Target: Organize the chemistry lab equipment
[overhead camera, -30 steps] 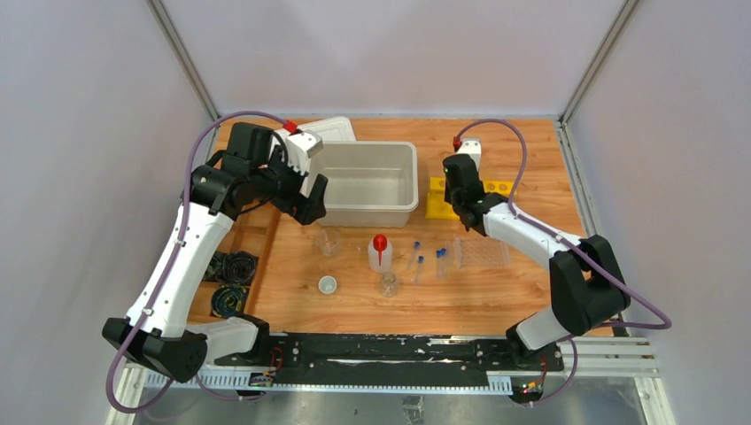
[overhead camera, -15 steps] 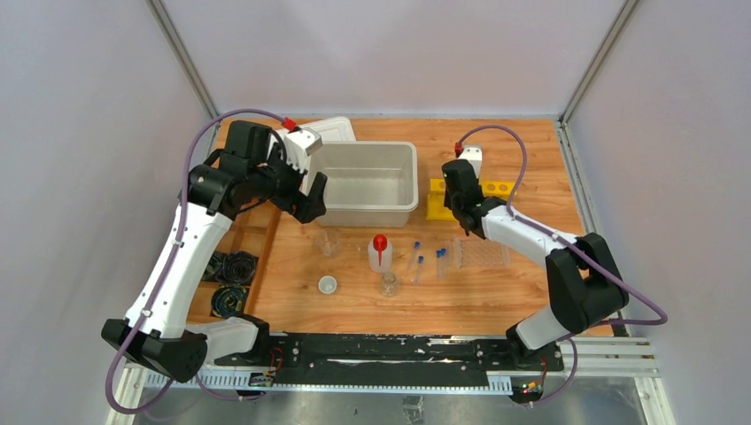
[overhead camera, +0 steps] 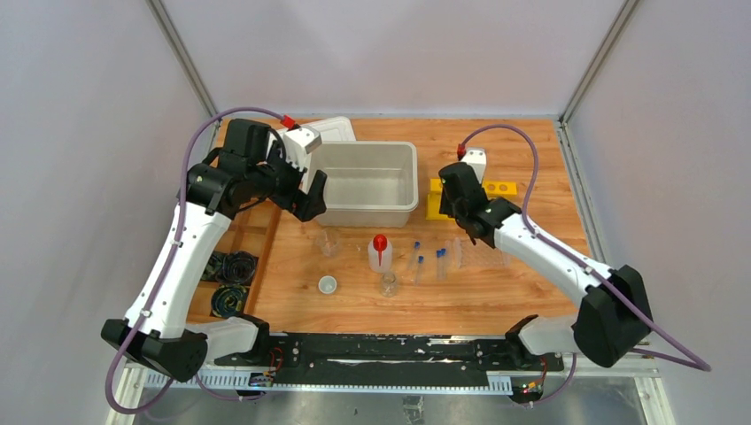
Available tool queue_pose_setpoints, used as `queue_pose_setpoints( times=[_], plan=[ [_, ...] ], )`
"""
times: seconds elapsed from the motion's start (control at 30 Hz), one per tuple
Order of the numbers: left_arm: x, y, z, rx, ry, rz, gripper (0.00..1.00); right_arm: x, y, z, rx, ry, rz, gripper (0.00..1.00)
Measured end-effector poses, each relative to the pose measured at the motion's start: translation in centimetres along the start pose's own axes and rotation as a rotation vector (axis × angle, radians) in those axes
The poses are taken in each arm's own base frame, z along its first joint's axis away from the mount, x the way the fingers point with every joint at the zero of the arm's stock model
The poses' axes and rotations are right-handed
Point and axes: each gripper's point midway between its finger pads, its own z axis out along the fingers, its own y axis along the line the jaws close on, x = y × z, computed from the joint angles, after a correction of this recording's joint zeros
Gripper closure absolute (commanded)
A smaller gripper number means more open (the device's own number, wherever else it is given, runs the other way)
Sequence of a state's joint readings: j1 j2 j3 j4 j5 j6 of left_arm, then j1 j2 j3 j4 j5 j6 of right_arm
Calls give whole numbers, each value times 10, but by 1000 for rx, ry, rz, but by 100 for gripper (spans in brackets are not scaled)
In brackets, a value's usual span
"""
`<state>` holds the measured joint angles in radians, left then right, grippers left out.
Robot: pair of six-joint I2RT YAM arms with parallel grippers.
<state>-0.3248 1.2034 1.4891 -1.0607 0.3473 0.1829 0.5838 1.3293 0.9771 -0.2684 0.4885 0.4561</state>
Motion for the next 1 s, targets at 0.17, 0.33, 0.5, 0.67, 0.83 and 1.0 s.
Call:
queue_pose_setpoints(
  times=[0.17,0.33,0.5,0.67,0.83,1.0],
  plan=[
    [-3,-1,-2,1,-10,3,0,25,6,-20,-46,92,20,62],
    [-4,-2,-2,6,-11,-1,0,72,5,-16,-38,251,2,67],
    [-4,-2,-2,9,-11,-5,0,109,5,-4,-2,370,-38,70],
    [-4,-3,-3,8,-12,-5,0,127,2,4,35,423,-52,75],
    [-3,-3,-3,8,-12,-5,0,137,-1,10,69,445,-60,78],
    [-3,-3,-3,8,-12,-5,0,145,-6,16,109,458,-68,80]
  ],
)
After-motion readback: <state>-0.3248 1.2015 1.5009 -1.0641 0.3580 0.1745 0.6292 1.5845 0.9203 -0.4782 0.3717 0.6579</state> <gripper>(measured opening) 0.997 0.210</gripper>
